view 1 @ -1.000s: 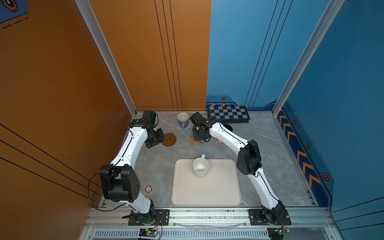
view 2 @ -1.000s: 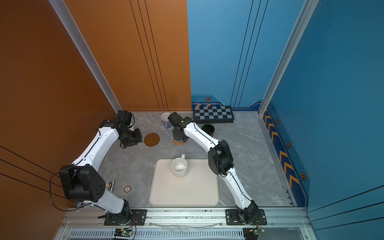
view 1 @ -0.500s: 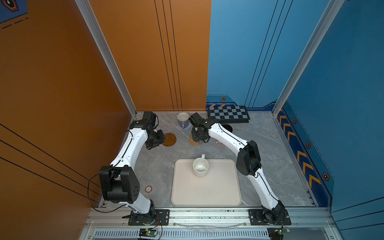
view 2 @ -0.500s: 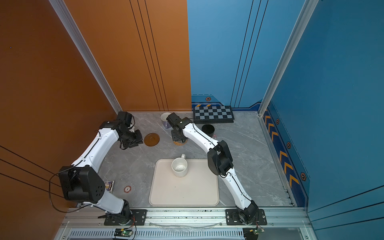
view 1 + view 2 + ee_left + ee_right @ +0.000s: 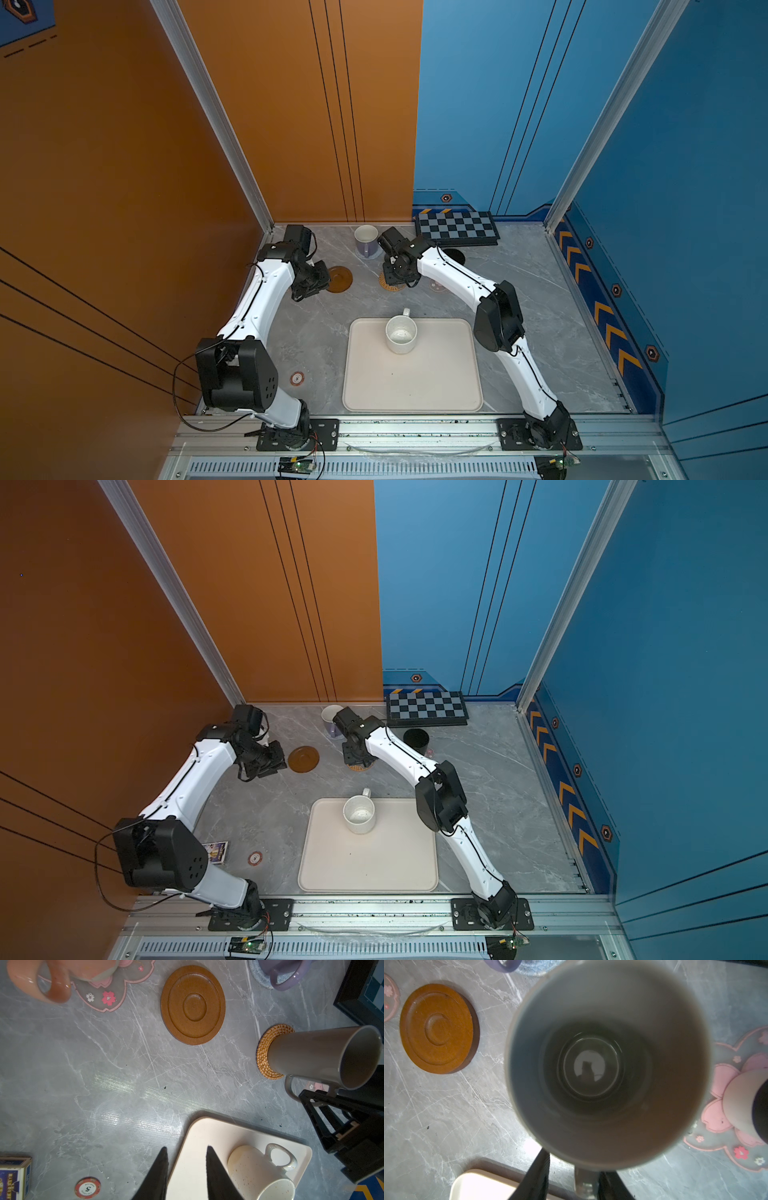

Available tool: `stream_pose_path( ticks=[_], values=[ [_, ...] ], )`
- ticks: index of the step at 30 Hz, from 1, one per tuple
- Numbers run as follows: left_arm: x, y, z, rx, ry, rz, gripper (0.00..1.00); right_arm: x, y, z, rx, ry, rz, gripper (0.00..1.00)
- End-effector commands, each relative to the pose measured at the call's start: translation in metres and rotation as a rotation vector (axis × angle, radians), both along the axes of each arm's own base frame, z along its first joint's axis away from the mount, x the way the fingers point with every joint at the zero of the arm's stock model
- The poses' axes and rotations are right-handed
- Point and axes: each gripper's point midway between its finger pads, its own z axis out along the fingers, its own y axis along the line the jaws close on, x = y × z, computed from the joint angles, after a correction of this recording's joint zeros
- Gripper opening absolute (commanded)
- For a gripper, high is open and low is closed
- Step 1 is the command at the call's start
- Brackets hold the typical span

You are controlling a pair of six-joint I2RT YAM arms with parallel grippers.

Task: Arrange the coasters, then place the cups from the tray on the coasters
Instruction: 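Carry the grey mug over the rattan coaster and lower it down, then open the right gripper and withdraw it from the grey mug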

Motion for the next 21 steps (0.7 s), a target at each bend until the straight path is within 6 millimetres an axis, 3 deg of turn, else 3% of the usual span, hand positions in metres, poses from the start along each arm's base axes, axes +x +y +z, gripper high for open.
stream_pose_path(
  ticks=[1,7,11,15,18,21],
  values=[
    [-0.011,-0.012,0.010,-0.013,-0.019,-0.047,0.33,-0.007,-0.015,0.044,0.003,-0.059,-0.026,0.39],
    [-0.031,-0.037,0.026,0.031,-0.066,-0.134,0.33,-0.010,-0.041,0.086,-0.019,-0.154,-0.033,0.41],
    [-0.051,-0.082,0.035,0.066,-0.110,-0.313,0.34,-0.022,-0.067,0.127,-0.015,-0.240,-0.050,0.41],
    [-0.064,-0.122,0.032,0.106,-0.117,-0.431,0.34,-0.045,-0.109,0.149,-0.013,-0.305,-0.110,0.42],
    [-0.069,-0.151,0.029,0.168,-0.130,-0.511,0.34,-0.073,-0.141,0.147,-0.022,-0.316,-0.141,0.43],
    [-0.065,-0.176,0.025,0.225,-0.139,-0.566,0.34,-0.093,-0.186,0.150,-0.030,-0.337,-0.214,0.46]
  ],
)
